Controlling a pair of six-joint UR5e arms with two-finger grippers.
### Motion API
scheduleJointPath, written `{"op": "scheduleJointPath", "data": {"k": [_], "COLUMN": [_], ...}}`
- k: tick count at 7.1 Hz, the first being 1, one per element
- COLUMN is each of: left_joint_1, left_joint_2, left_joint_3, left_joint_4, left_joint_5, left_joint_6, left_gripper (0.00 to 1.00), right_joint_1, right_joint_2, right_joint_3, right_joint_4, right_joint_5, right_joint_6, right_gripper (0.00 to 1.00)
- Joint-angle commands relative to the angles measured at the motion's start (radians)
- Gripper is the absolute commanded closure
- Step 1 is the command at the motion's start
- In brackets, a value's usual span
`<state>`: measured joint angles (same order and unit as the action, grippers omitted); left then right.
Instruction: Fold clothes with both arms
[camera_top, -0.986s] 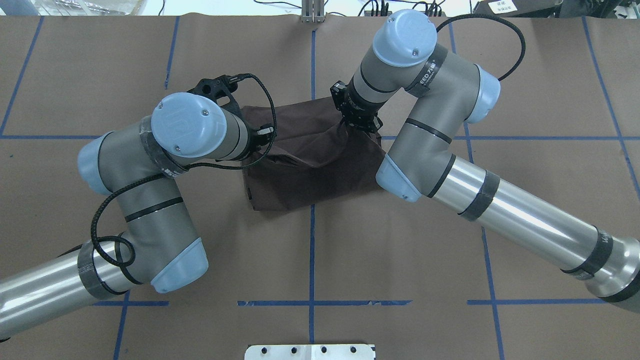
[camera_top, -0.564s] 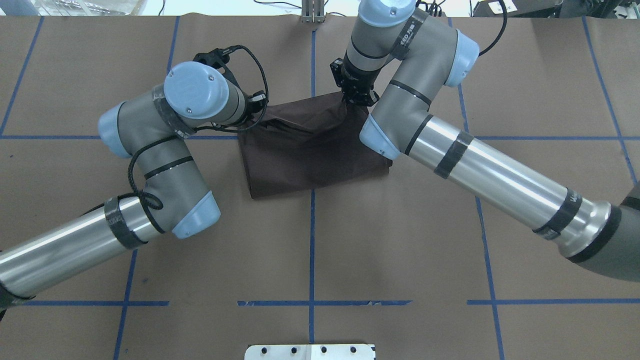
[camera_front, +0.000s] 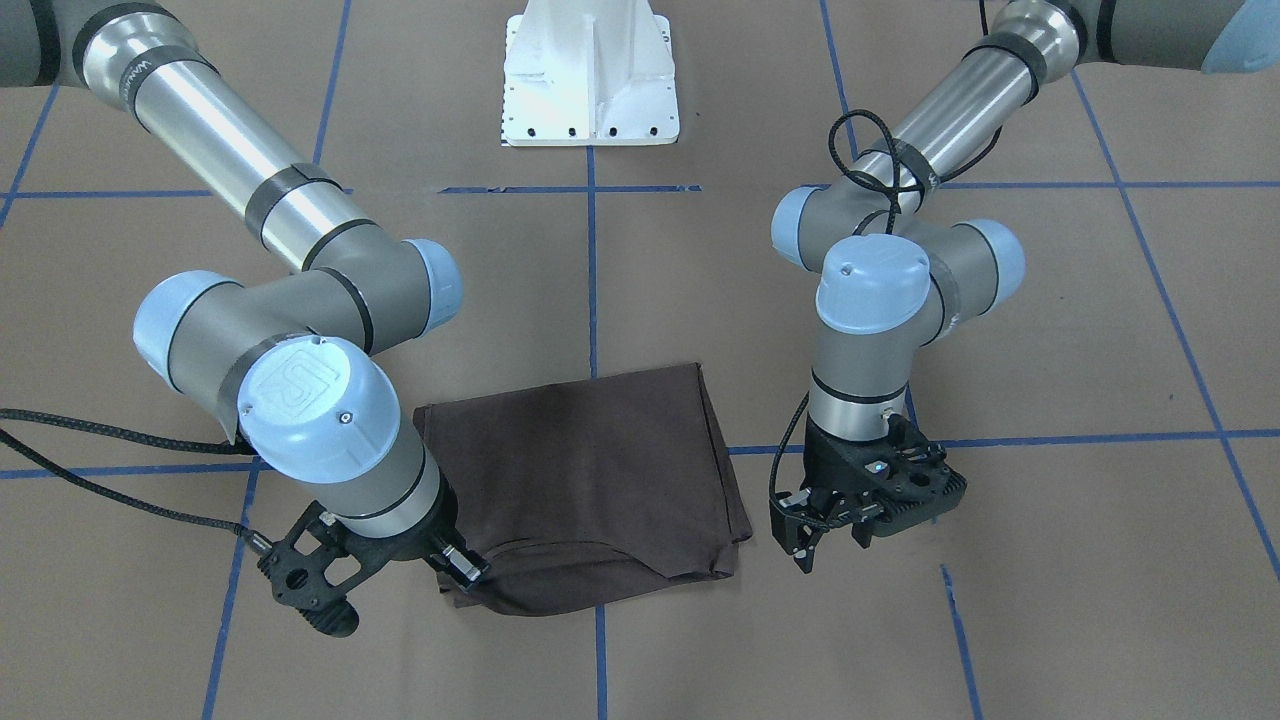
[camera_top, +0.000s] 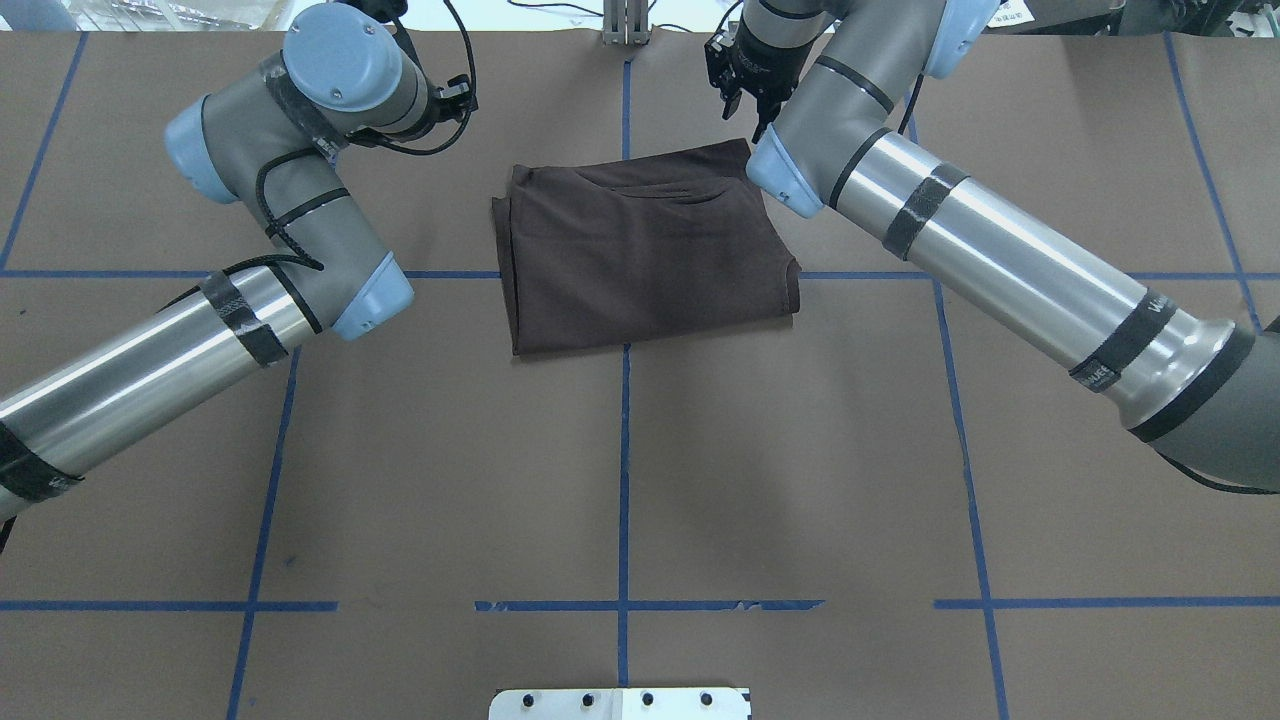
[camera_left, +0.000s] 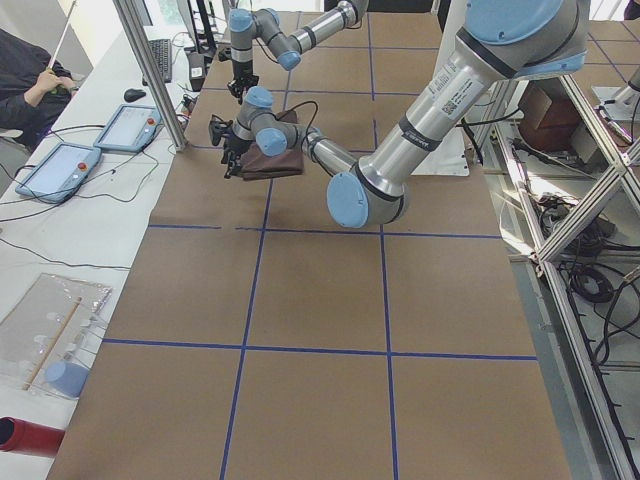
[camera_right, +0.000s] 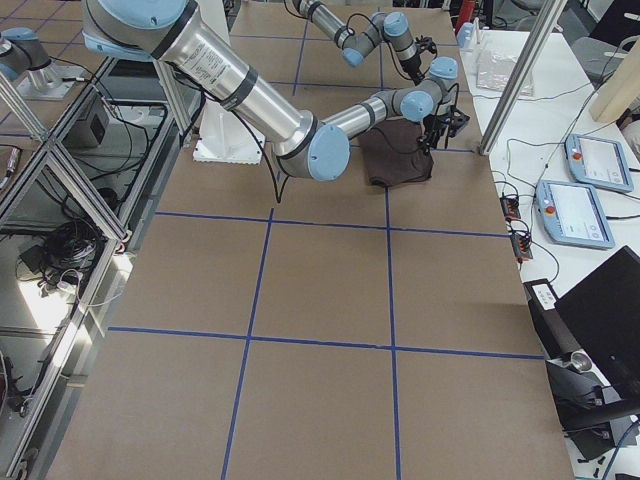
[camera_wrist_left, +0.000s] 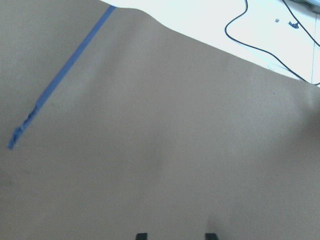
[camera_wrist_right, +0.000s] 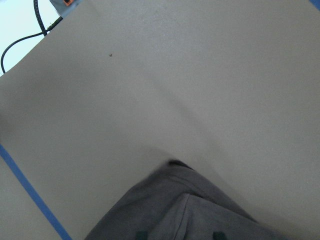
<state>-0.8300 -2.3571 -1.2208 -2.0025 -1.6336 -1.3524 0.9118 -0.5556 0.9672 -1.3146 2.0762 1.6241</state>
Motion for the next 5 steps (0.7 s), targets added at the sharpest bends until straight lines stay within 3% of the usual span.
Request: {"op": "scheduleJointPath", "data": {"k": [1, 2, 3, 5], "left_joint_1": [-0.011, -0.021, -0.059, -0.189], "left_joint_2": [0.007, 0.034, 0.135, 0.331], "left_joint_3": [-0.003, -0.044, -0.16, -0.39], "left_joint_4": [-0.019, -0.019, -0.016, 0.037], "left_joint_5": [-0.008, -0.075, -0.185, -0.299], "left_joint_6": [0.041, 0.115, 0.181, 0.44], "left_gripper": [0.0, 0.0, 0.0, 0.0], "right_joint_1": [0.038, 0.085, 0.149, 0.28], "right_joint_2": [-0.004, -0.032, -0.122, -0.31], "right_joint_3": [-0.024, 0.002, 0.074, 0.273], "right_joint_4": [-0.003, -0.017, -0.02, -0.177], "right_joint_5": [0.004, 0.031, 0.082, 0.13], "right_joint_6": [-0.062, -0.198, -0.301, -0.705], "right_gripper": [0.0, 0.0, 0.0, 0.0]}}
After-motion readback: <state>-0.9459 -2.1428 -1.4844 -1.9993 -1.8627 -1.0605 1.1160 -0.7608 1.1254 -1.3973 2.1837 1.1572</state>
